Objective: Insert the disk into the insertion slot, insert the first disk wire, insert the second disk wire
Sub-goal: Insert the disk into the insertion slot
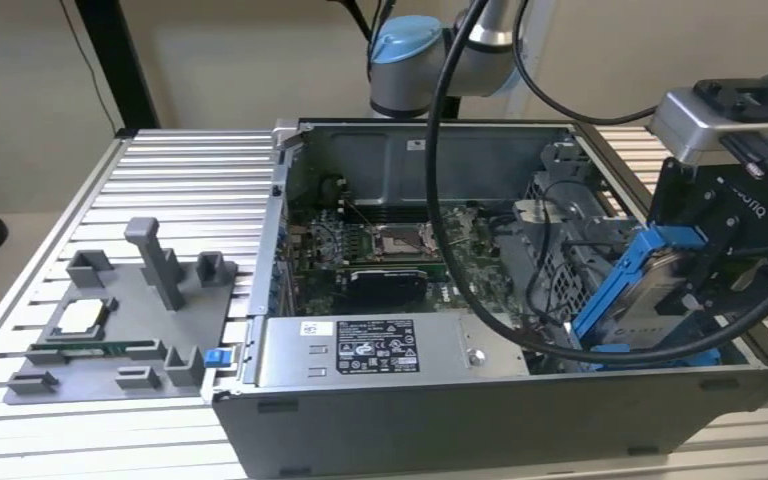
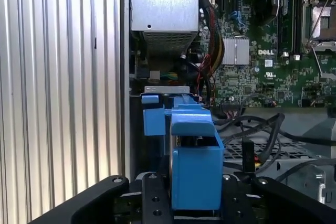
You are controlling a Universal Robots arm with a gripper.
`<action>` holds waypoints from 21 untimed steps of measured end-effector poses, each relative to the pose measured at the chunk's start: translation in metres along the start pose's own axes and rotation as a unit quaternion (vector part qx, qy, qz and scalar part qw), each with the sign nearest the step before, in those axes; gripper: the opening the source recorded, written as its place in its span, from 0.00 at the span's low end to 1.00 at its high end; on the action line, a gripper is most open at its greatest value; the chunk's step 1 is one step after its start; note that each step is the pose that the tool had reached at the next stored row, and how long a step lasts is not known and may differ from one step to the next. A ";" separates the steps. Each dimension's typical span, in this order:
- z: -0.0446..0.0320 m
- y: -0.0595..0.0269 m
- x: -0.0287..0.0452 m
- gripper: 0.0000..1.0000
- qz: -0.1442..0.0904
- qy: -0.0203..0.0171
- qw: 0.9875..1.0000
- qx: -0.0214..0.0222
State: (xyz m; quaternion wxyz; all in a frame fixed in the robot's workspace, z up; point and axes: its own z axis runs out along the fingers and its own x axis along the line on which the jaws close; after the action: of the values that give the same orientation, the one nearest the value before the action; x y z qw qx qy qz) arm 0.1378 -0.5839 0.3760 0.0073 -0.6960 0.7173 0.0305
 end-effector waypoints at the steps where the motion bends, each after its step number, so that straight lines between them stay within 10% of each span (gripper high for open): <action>1: 0.0000 0.0000 0.0000 0.00 0.000 0.000 1.000 0.000; 10: 0.0004 -0.0001 0.0001 0.00 0.000 0.000 1.000 0.000; 11: 0.0004 -0.0001 0.0001 1.00 0.000 0.000 1.000 0.000; 21: -0.0030 0.0001 -0.0001 1.00 0.000 0.000 1.000 0.000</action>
State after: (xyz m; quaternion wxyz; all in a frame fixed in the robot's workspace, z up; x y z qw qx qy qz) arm 0.1378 -0.5840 0.3789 0.0074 -0.6959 0.7174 0.0305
